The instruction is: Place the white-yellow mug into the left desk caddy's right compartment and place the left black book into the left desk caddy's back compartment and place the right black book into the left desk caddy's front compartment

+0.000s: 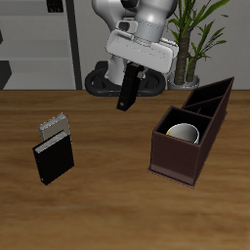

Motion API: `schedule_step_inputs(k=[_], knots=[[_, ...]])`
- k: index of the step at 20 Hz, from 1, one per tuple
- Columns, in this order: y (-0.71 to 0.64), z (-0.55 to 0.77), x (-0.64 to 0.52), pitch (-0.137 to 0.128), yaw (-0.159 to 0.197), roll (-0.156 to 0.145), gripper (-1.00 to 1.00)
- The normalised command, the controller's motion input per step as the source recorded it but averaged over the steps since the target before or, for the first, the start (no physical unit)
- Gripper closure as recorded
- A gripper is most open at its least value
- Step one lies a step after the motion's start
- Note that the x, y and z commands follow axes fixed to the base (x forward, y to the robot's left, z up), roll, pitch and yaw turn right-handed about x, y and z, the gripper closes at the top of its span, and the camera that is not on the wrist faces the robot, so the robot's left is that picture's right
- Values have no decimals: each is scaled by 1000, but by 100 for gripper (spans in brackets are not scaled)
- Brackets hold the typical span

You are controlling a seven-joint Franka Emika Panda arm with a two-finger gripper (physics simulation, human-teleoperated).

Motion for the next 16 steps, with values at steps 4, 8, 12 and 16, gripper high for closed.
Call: schedule_step_inputs(k=[4,8,12,16], knots=[[67,58,-484,-58,-97,8,100],[131,-99,-458,-52,-31,15,100],[195,-135,-393,-43,-15,22,100],[274,-217,-230,63,-64,93,100]])
